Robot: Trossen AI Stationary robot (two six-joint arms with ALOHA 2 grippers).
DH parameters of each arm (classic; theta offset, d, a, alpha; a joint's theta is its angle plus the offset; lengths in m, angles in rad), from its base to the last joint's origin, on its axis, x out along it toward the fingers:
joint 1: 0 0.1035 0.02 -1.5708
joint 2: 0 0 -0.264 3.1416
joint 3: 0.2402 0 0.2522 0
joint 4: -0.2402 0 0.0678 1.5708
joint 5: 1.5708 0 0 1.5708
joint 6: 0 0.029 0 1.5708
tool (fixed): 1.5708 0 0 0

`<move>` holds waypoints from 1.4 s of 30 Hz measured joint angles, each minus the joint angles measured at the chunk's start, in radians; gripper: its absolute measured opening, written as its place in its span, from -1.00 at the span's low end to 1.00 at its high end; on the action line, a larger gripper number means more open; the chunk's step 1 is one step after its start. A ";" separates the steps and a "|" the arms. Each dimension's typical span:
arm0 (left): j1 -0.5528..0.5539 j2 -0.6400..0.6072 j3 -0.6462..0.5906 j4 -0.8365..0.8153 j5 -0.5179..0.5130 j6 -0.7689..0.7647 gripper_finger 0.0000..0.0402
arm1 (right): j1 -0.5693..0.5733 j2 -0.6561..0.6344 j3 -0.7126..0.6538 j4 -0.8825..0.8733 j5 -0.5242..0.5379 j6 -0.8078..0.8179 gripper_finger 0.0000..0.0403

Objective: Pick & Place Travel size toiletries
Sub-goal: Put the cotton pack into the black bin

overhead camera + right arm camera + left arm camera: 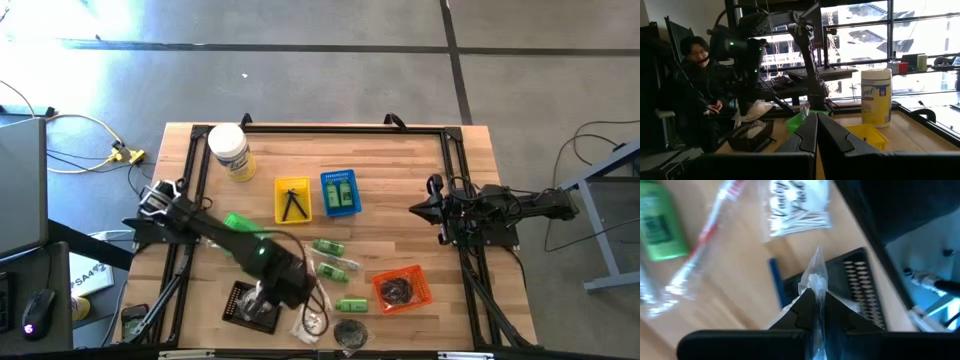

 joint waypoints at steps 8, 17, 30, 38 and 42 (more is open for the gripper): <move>-0.125 0.000 0.000 0.092 -0.077 -0.347 -0.94 | 0.000 0.000 0.000 0.000 0.000 0.000 -0.99; -0.172 0.000 -0.082 0.095 -0.212 -0.629 -0.94 | 0.000 0.000 0.000 0.001 -0.001 0.000 -0.99; -0.170 0.001 -0.270 0.136 -0.182 -0.731 -0.94 | 0.000 0.000 0.000 0.005 0.001 0.000 -0.99; -0.171 0.001 -0.285 0.195 -0.167 -0.735 -0.84 | 0.000 0.000 0.000 0.004 0.003 0.000 -0.99; -0.171 0.001 -0.285 0.201 -0.148 -0.734 -0.61 | 0.000 0.000 0.000 0.004 0.003 0.000 -0.99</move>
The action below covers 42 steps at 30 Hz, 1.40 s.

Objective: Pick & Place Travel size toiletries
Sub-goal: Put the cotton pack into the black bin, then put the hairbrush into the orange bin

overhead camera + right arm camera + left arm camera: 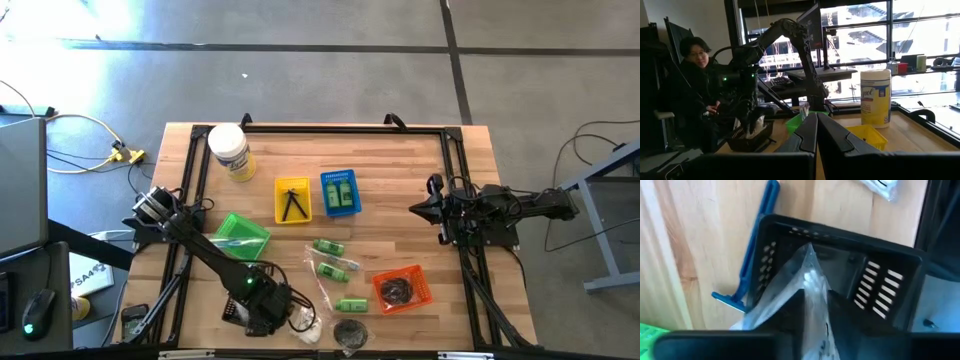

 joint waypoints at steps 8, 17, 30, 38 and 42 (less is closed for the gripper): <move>0.000 0.000 0.040 -0.072 0.072 0.011 0.06 | 0.000 0.000 0.000 -0.001 0.000 0.000 -0.99; 0.000 0.000 0.176 -0.245 0.059 0.061 0.37 | 0.000 0.000 0.000 -0.004 -0.001 0.000 -0.99; -0.121 -0.276 0.156 -0.192 -0.399 0.349 0.37 | 0.000 0.000 0.000 -0.003 -0.004 0.003 -0.99; -0.214 -0.620 -0.300 0.118 -0.741 0.244 0.24 | 0.000 0.000 0.000 -0.003 -0.003 0.000 -0.99; -0.187 -0.807 -0.601 0.444 -0.792 0.255 -0.06 | 0.000 0.000 0.000 0.004 0.000 -0.002 -0.99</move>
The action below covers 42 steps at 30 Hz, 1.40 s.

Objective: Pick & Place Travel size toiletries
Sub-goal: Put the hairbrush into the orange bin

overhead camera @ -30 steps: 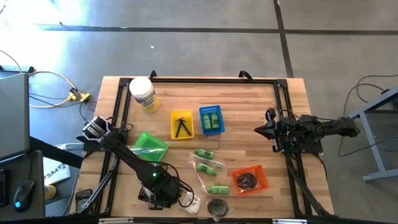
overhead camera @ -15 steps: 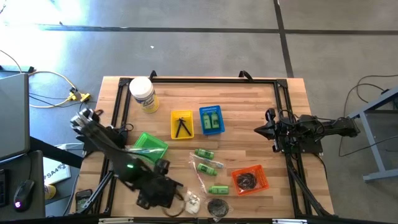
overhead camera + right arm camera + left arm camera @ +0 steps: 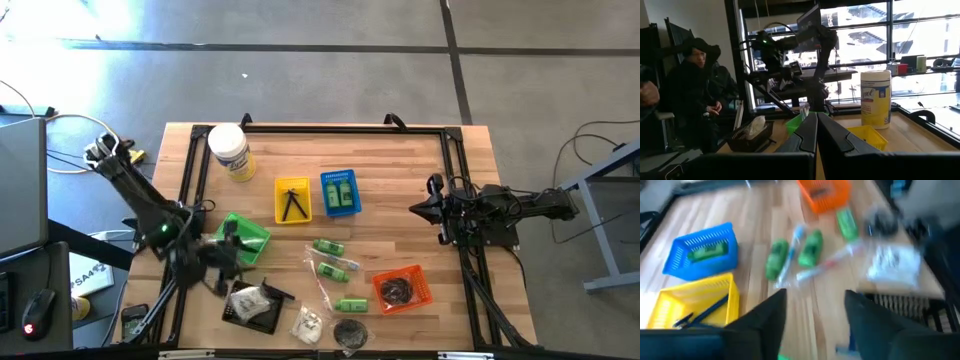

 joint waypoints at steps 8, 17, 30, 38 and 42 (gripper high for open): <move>0.204 -0.247 -0.322 0.449 -0.001 0.166 -0.86 | 0.000 0.000 0.000 0.001 0.001 -0.006 -0.99; 0.464 -0.350 -0.416 0.449 0.242 0.427 -0.99 | 0.000 0.000 0.000 -0.010 0.000 -0.005 -0.99; 0.507 -0.655 -0.567 0.539 0.523 0.611 -1.00 | 0.000 0.000 0.000 -0.032 0.000 -0.002 -0.99; 0.547 -0.844 -0.673 0.456 0.520 0.522 -1.00 | 0.000 0.001 0.000 -0.032 0.000 0.002 -0.99; 0.547 -0.903 -0.712 0.417 0.517 0.500 -1.00 | 0.000 0.010 0.000 -0.032 0.000 0.002 -0.99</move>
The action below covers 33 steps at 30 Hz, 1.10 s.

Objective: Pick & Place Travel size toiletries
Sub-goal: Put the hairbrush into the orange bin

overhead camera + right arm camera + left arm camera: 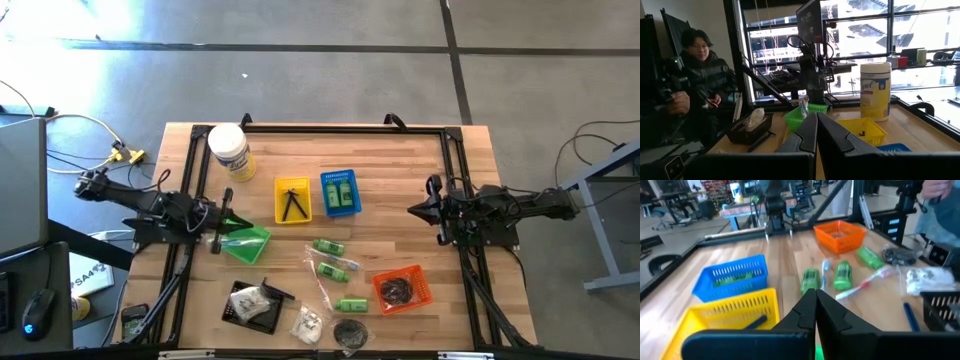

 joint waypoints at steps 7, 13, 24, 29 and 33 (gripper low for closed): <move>0.000 -0.064 -0.041 0.014 -0.001 -0.021 -1.00 | 0.000 0.006 0.000 0.001 0.002 0.001 -0.99; 0.000 -0.065 -0.043 0.010 0.001 -0.026 -1.00 | 0.000 0.006 0.000 0.001 0.003 0.023 -0.99; 0.000 -0.064 -0.045 0.006 -0.024 -0.018 -1.00 | 0.000 0.049 0.000 -0.037 0.003 0.052 -0.99; 0.000 -0.064 -0.046 0.005 -0.033 -0.011 -1.00 | 0.000 0.081 0.000 -0.026 0.041 0.053 -0.99; 0.000 -0.064 -0.046 0.007 -0.034 -0.018 -1.00 | 0.000 0.102 0.000 -0.019 0.101 0.079 -0.99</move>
